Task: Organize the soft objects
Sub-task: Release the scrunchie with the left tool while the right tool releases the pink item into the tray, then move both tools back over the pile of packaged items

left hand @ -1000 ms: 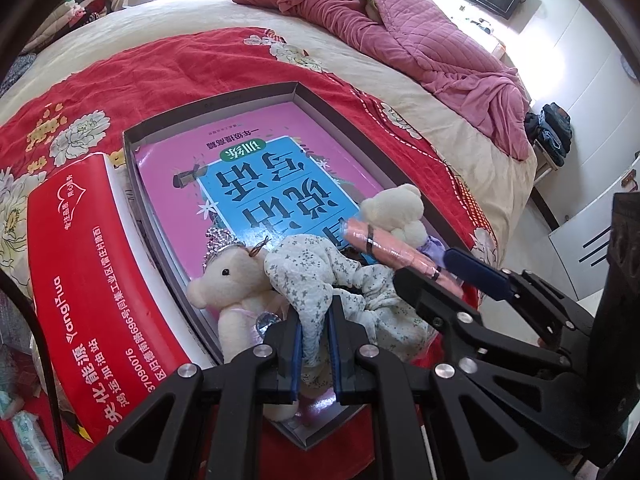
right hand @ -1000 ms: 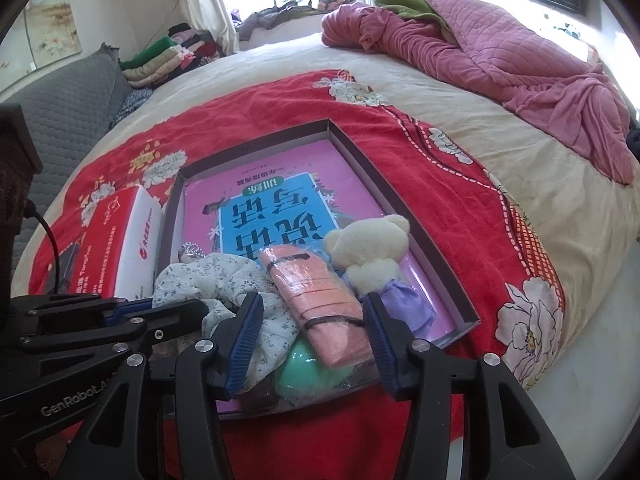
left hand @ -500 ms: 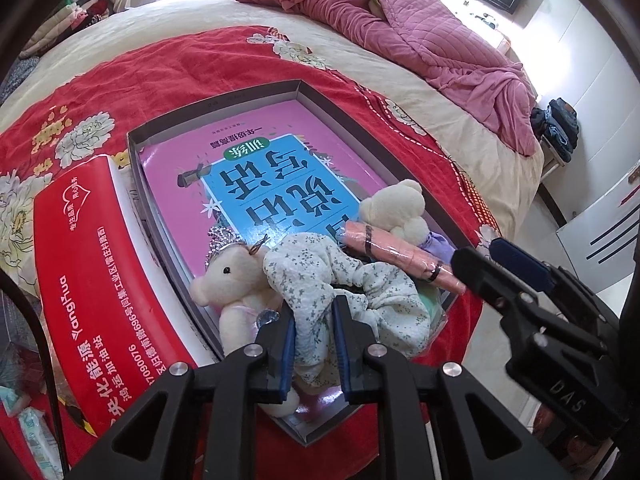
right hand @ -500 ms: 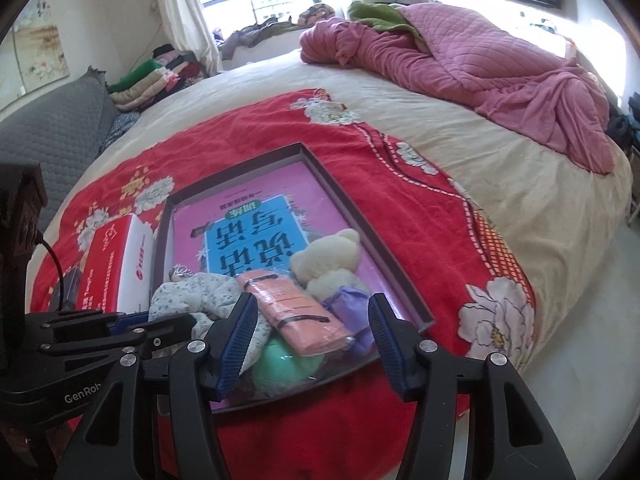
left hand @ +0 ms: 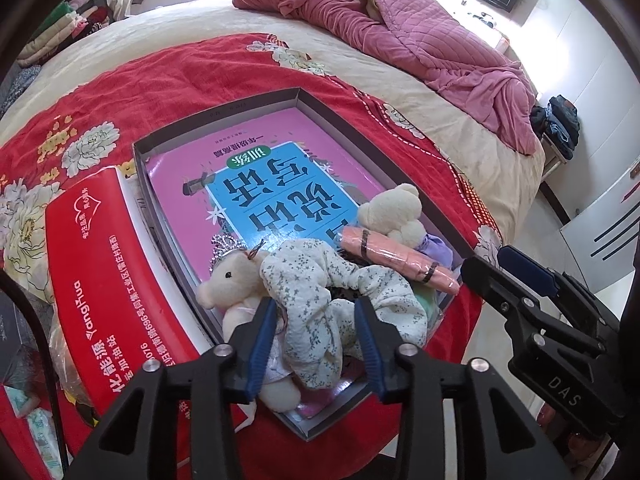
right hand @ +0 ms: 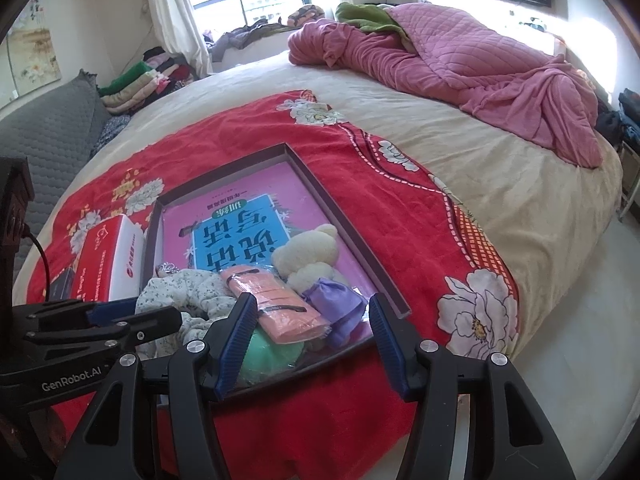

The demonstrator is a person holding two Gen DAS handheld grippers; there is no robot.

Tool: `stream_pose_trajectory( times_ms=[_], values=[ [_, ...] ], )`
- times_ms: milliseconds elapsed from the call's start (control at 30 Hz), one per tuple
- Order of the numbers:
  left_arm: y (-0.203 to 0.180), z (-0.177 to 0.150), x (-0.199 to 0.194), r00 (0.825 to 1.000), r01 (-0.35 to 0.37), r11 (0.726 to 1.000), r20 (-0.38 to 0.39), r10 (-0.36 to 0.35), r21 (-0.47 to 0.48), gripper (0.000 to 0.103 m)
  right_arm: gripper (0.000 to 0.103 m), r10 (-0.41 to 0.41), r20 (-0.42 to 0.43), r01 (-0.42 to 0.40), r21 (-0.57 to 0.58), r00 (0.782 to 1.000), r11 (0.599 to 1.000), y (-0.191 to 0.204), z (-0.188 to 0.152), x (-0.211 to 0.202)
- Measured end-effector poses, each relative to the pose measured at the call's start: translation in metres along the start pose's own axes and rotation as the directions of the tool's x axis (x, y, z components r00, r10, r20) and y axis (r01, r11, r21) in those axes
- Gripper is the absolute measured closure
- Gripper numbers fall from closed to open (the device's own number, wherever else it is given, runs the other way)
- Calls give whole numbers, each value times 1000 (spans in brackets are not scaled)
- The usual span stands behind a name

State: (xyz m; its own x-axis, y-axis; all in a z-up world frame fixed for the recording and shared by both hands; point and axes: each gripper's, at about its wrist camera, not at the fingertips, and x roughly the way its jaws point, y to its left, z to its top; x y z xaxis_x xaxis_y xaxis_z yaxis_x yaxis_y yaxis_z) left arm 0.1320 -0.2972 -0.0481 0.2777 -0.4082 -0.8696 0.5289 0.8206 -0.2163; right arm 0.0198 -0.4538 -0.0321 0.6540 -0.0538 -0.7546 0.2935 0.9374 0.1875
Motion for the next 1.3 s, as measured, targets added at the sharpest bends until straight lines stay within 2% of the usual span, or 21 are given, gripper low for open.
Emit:
stream_pose_trajectory(
  times_ms=[167, 300, 533, 600, 633, 967, 1067, 1133, 1300],
  values=[
    [-2, 1, -7, 1000, -3, 1000, 16, 3, 10, 57, 43, -8, 7, 8, 1, 1000, 1000, -1, 0, -4],
    [-4, 2, -14, 1000, -2, 1000, 26, 2, 17, 48, 43, -15, 13, 15, -5, 1000, 1000, -1, 1, -8],
    [-8, -1, -26, 999, -22, 999, 44, 21, 39, 45, 43, -40, 27, 40, -22, 999, 999, 0, 1, -17],
    [-8, -2, -30, 998, -26, 999, 50, 24, 39, 43, 32, -50, 35, 51, -28, 998, 998, 1, 1, -20],
    [-8, -3, -32, 998, -29, 999, 55, 26, 41, 41, 31, -54, 40, 55, -28, 998, 998, 2, 1, -22],
    [-11, -9, -53, 994, -60, 997, 91, 55, 56, 40, 30, -78, 70, 82, -46, 994, 996, 7, 1, -37],
    [-10, -10, -58, 994, -61, 997, 93, 56, 51, 37, 30, -95, 85, 100, -62, 992, 993, 9, 2, -42],
    [-10, -12, -60, 993, -71, 996, 94, 66, 51, 29, 30, -95, 95, 101, -64, 991, 993, 10, 2, -45],
    [-10, -13, -67, 991, -90, 995, 106, 84, 49, 28, 30, -98, 107, 106, -73, 989, 992, 12, 2, -51]
  ],
)
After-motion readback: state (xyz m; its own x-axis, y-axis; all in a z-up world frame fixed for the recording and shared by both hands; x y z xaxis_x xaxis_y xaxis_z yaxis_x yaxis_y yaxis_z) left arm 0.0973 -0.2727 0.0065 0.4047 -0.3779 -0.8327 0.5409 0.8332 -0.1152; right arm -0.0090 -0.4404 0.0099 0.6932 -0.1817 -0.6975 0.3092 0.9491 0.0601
